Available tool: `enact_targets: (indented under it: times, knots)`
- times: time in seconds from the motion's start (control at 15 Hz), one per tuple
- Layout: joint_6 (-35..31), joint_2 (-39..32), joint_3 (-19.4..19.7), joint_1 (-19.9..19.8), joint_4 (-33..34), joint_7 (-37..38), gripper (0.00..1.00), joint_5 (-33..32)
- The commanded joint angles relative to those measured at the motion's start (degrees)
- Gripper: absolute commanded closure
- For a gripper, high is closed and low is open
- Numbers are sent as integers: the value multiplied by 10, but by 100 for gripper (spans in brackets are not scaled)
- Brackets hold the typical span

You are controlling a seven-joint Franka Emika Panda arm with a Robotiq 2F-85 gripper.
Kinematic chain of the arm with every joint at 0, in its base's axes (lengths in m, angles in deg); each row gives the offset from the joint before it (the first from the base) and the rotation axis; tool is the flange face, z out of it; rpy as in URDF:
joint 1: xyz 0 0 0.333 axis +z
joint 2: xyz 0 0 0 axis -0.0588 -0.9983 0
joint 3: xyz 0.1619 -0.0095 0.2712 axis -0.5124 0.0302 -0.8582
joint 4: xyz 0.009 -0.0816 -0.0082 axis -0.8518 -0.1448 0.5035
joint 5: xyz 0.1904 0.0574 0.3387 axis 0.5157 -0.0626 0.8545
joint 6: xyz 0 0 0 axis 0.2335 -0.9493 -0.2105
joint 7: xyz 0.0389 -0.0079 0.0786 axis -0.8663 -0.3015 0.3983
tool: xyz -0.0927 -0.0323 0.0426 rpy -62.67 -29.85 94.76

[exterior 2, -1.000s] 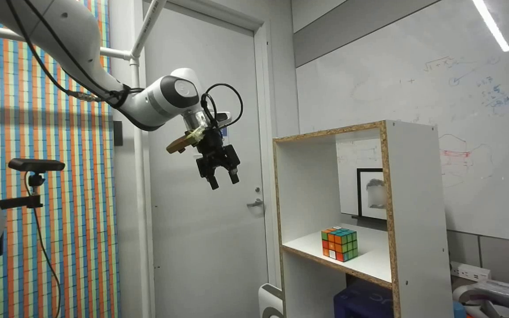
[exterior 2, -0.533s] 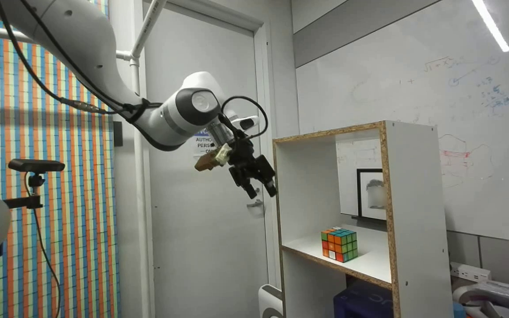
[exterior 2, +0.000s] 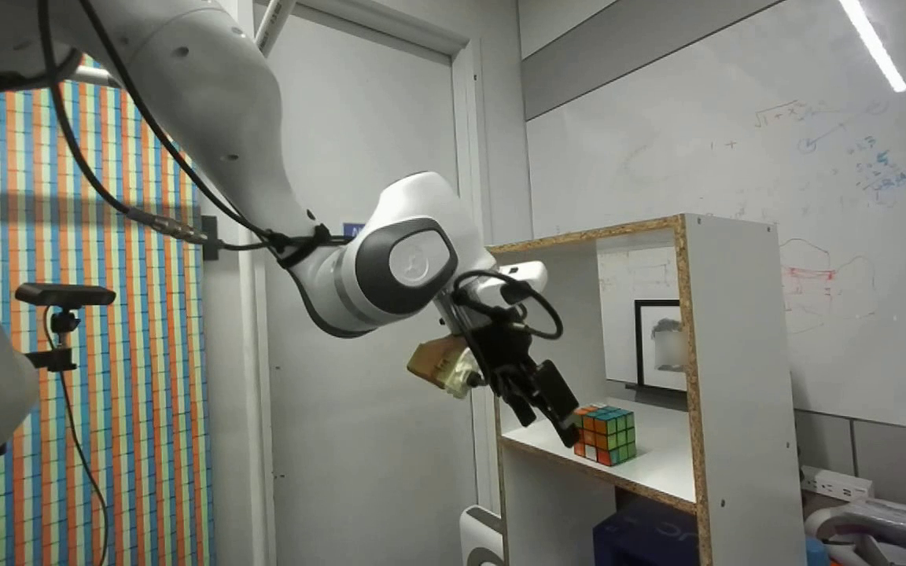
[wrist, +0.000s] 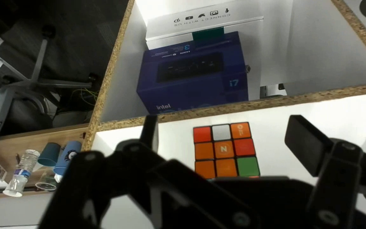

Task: Put the rubik's cube on the top of the shelf

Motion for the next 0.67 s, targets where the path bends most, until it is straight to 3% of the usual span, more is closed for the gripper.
enact_targets:
  times: [0.0,0.2,0.6]
  knots:
    - [-73,-76,9,-4,41,0,0,6]
    - [-131,-122,10,-6,72,11,0,-4]
    - [-182,-180,12,0,123,9,0,0]
